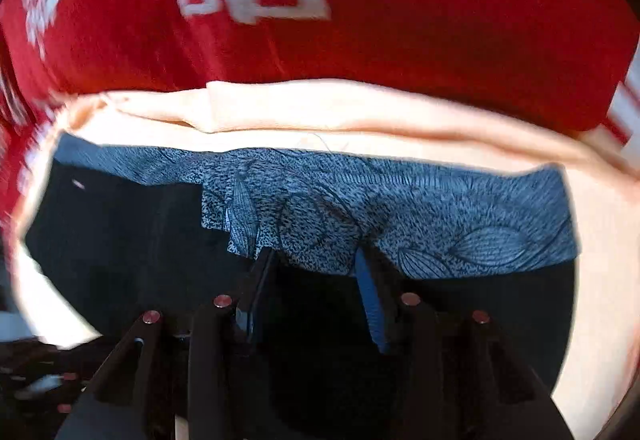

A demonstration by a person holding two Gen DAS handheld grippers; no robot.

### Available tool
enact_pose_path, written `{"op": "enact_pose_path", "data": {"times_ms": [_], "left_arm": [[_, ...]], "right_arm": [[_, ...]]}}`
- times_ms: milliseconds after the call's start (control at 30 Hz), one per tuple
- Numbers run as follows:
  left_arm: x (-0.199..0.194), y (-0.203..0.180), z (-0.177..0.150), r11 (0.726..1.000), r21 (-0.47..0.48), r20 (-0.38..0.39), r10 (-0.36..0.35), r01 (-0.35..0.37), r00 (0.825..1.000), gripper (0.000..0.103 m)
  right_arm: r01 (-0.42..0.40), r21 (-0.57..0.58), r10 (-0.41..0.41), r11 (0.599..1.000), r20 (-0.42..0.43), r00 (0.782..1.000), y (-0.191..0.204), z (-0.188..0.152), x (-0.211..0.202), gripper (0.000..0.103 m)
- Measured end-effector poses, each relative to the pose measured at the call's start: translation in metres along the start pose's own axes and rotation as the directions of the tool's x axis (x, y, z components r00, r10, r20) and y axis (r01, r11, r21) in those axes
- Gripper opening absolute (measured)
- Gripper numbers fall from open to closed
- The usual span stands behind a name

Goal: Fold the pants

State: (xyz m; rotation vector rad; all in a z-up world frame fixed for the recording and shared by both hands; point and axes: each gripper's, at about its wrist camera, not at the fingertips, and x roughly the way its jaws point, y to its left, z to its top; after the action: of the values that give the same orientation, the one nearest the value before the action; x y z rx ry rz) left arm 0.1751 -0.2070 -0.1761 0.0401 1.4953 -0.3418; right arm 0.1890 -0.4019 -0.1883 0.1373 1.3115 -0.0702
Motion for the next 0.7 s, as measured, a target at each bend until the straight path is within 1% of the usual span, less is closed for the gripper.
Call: {"op": "enact_pose_path", "data": {"times_ms": [33, 67, 100, 133, 167, 200, 233, 300, 400, 467, 567, 633, 700], "left_arm": [[-0.002, 0.005, -0.003, 1.000, -0.015, 0.007, 0.005, -0.005, 1.000, 0.007], [-0.003, 0.009, -0.006, 1.000, -0.026, 0.013, 0.009, -0.009, 1.000, 0.009], [-0.004, 0.013, -0.008, 0.999, -0.039, 0.013, 0.009, -0.009, 1.000, 0.018], [-0.005, 0.018, -0.010, 0.998, -0.056, 0.009, 0.002, -0.002, 1.000, 0.059], [-0.006, 0.020, -0.011, 0.996, -0.084, 0.013, 0.011, -0.010, 1.000, 0.095], [-0.009, 0.024, -0.014, 0.994, -0.107, 0.029, 0.022, -0.019, 0.999, 0.099], [-0.014, 0.029, -0.016, 0.992, -0.122, 0.049, 0.025, -0.019, 0.998, 0.099], [-0.018, 0.035, -0.019, 0.990, -0.138, 0.049, 0.029, -0.022, 0.998, 0.099], [-0.019, 0.044, -0.025, 0.987, -0.153, 0.037, 0.057, -0.051, 0.998, 0.099], [-0.018, 0.056, -0.030, 0.985, -0.168, 0.033, 0.053, -0.047, 0.998, 0.099], [-0.017, 0.076, -0.039, 0.978, -0.199, 0.018, 0.065, -0.060, 0.998, 0.099], [-0.019, 0.088, -0.041, 0.978, -0.208, 0.016, 0.035, -0.031, 0.999, 0.099], [-0.026, 0.105, -0.043, 0.973, -0.228, 0.040, 0.050, -0.039, 0.998, 0.099]], "right_arm": [[0.004, -0.022, -0.004, 1.000, -0.012, 1.000, 0.005, -0.002, -0.001, 0.045], [-0.031, -0.025, 0.030, 0.999, -0.031, 0.999, 0.008, -0.006, -0.004, 0.045], [-0.069, -0.016, 0.068, 0.998, -0.045, 0.997, 0.008, -0.010, -0.007, 0.045], [-0.088, -0.011, 0.087, 0.996, -0.053, 0.995, 0.009, -0.014, -0.011, 0.046], [-0.090, -0.014, 0.089, 0.996, -0.055, 0.995, 0.010, -0.019, -0.016, 0.046], [-0.089, -0.018, 0.088, 0.996, -0.054, 0.995, 0.010, -0.024, -0.021, 0.046], [-0.089, -0.019, 0.088, 0.996, -0.054, 0.995, 0.011, -0.029, -0.025, 0.046], [-0.087, -0.021, 0.086, 0.996, -0.058, 0.995, 0.011, -0.035, -0.033, 0.046], [-0.079, -0.037, 0.077, 0.996, -0.070, 0.995, 0.014, -0.047, -0.042, 0.046], [-0.072, -0.044, 0.068, 0.996, -0.090, 0.994, 0.018, -0.053, -0.046, 0.046], [-0.063, -0.071, 0.055, 0.996, -0.108, 0.993, 0.030, -0.064, -0.053, 0.047], [-0.063, -0.089, 0.051, 0.994, -0.131, 0.990, 0.039, -0.072, -0.055, 0.047], [-0.065, -0.107, 0.048, 0.992, -0.146, 0.988, 0.052, -0.078, -0.056, 0.047]]}}
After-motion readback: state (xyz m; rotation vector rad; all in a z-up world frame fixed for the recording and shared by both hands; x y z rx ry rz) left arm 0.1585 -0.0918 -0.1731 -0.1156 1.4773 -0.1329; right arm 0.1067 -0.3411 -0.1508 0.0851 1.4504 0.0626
